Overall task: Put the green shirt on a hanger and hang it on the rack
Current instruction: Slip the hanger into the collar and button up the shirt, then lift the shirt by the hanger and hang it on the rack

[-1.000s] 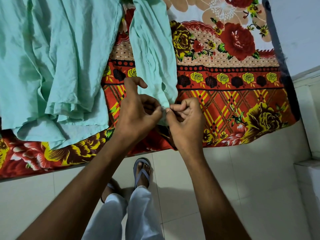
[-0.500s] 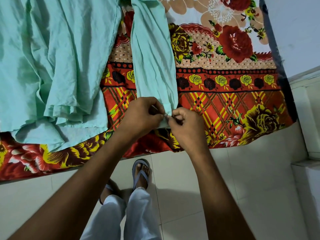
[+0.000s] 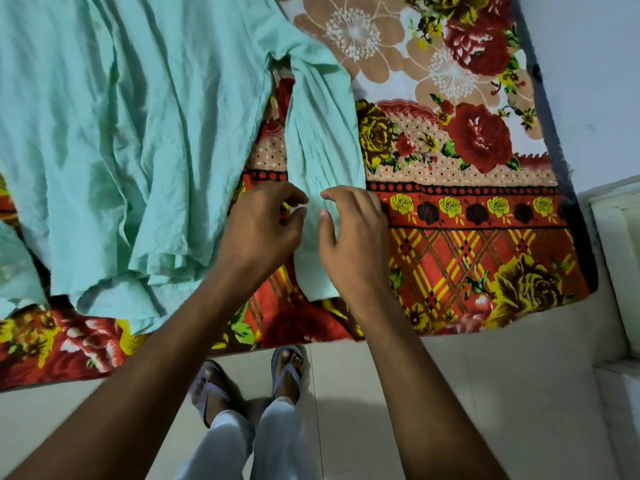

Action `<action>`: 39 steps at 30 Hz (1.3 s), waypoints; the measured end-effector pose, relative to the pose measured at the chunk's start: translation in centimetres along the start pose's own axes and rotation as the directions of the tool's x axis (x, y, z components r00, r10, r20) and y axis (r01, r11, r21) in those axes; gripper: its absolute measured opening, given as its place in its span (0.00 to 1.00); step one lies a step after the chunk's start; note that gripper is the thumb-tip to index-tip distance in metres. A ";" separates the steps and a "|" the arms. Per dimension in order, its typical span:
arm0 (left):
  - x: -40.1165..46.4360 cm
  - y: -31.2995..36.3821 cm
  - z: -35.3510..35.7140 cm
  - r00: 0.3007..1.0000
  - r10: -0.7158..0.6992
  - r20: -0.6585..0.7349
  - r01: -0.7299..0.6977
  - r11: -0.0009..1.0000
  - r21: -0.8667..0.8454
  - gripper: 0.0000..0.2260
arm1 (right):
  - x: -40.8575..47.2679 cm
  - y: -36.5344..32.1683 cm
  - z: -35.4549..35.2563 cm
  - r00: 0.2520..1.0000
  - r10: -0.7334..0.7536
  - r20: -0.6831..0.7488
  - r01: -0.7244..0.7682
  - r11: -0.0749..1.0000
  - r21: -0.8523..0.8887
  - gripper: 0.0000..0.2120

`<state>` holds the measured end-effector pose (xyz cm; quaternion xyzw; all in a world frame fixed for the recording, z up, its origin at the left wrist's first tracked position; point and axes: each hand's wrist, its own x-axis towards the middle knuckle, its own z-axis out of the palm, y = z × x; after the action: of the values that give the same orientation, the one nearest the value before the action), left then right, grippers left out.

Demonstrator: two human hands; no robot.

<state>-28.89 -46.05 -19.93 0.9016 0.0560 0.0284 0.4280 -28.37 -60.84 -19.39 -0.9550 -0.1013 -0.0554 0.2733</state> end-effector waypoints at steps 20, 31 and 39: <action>25.8 -17.9 -20.9 0.920 0.074 -0.384 0.108 0.895 0.432 0.18 | 32.5 -18.5 18.8 0.914 -0.388 0.120 0.387 0.922 0.033 0.19; 42.7 -26.3 -22.5 0.964 0.075 -0.257 0.081 0.832 0.548 0.37 | 54.0 -23.8 24.4 0.881 -0.466 0.078 0.469 0.883 -0.022 0.14; 43.4 -27.0 -22.3 0.970 0.026 -0.240 0.117 0.819 0.562 0.38 | 64.3 -25.5 28.7 0.806 -0.218 0.550 0.222 0.973 0.061 0.14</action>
<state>9.89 -6.49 -26.61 0.9767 0.1341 0.1075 0.1286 29.92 -13.89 -20.30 -0.9127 -0.2857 0.1915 0.2208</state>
